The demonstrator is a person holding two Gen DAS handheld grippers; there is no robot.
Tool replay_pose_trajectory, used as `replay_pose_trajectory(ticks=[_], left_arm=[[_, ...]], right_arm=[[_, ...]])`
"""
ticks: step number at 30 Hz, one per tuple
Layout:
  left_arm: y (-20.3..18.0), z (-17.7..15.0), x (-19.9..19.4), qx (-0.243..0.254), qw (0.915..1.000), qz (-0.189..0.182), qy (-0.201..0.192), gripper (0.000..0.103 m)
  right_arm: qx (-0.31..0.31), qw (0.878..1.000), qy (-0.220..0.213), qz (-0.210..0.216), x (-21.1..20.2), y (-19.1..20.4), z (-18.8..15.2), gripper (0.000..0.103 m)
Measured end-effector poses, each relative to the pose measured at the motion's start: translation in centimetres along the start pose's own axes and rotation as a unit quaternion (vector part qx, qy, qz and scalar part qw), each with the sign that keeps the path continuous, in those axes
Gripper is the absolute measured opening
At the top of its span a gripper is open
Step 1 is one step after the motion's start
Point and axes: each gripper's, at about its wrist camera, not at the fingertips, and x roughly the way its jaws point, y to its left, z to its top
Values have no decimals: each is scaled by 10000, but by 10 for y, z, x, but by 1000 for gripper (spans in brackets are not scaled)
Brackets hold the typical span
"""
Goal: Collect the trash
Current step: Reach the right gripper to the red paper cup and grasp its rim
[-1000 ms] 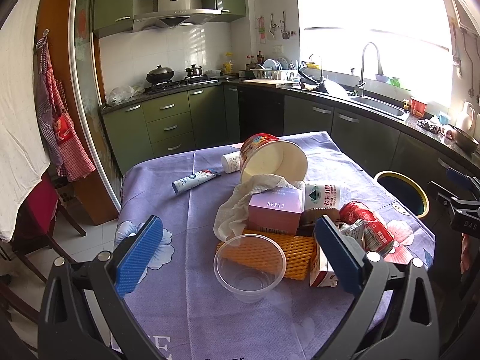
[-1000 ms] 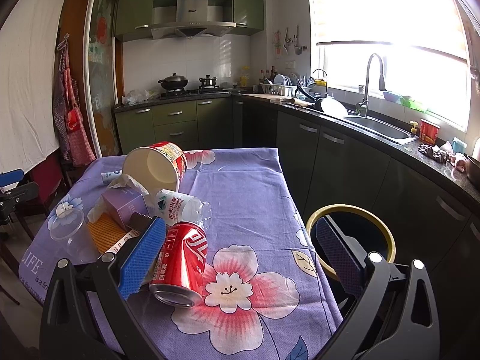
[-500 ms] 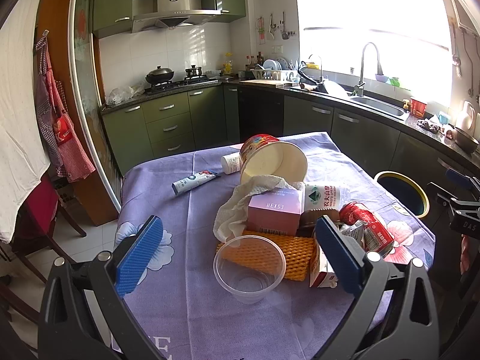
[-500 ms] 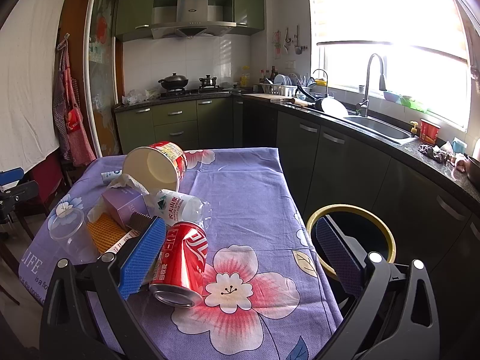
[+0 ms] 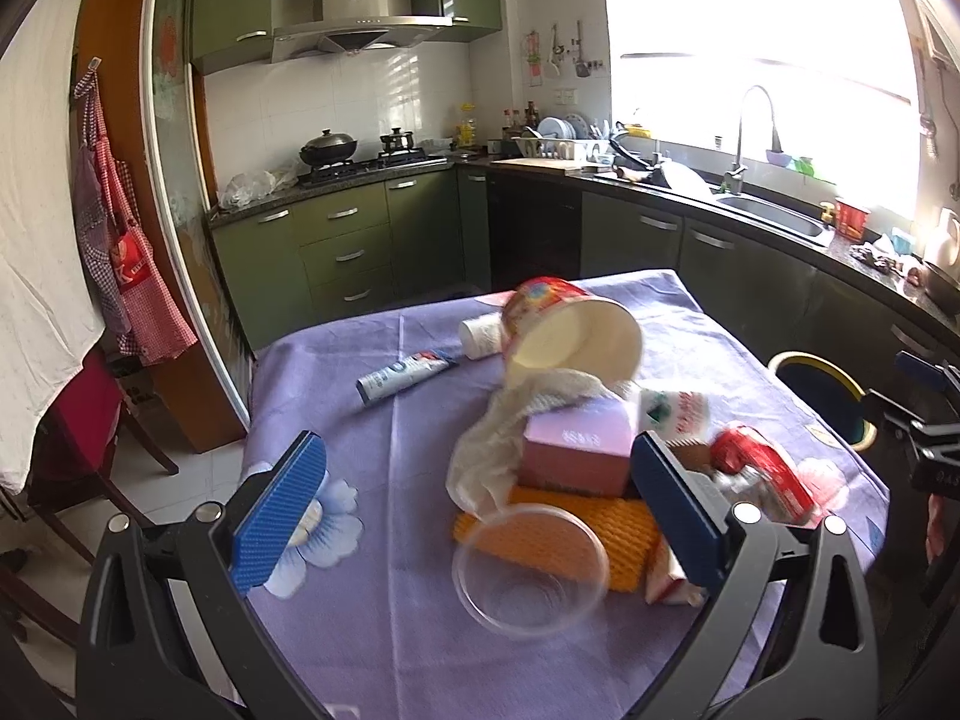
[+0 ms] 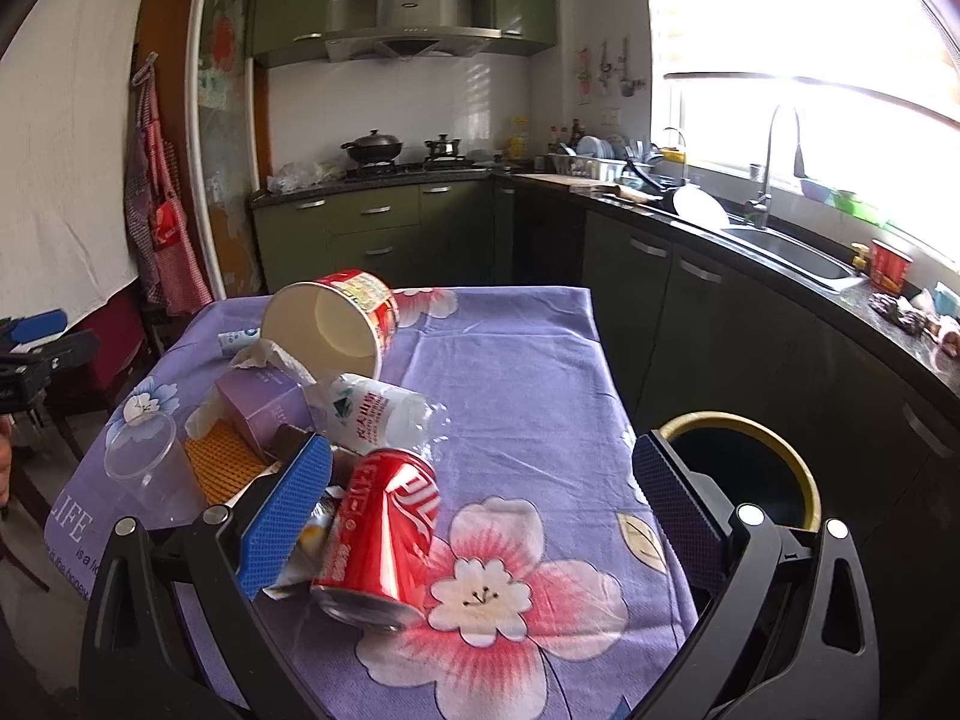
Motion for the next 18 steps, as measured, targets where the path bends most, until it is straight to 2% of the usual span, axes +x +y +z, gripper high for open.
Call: replay_pose_trajectory(ticks=[7, 10, 14, 18], left_arm=[[37, 29, 48, -316, 9992, 219, 56, 97], [48, 41, 73, -358, 9988, 319, 79, 97], [56, 51, 105, -438, 9984, 326, 134, 97], [59, 54, 134, -519, 9981, 252, 217, 97]], right_arm=[[-443, 9974, 199, 530, 50, 20, 35, 99], [-670, 9947, 316, 717, 85, 33, 57, 98], [-837, 9900, 589, 966, 133, 50, 82, 80], [-1137, 9830, 925, 1102, 180, 73, 93, 73]])
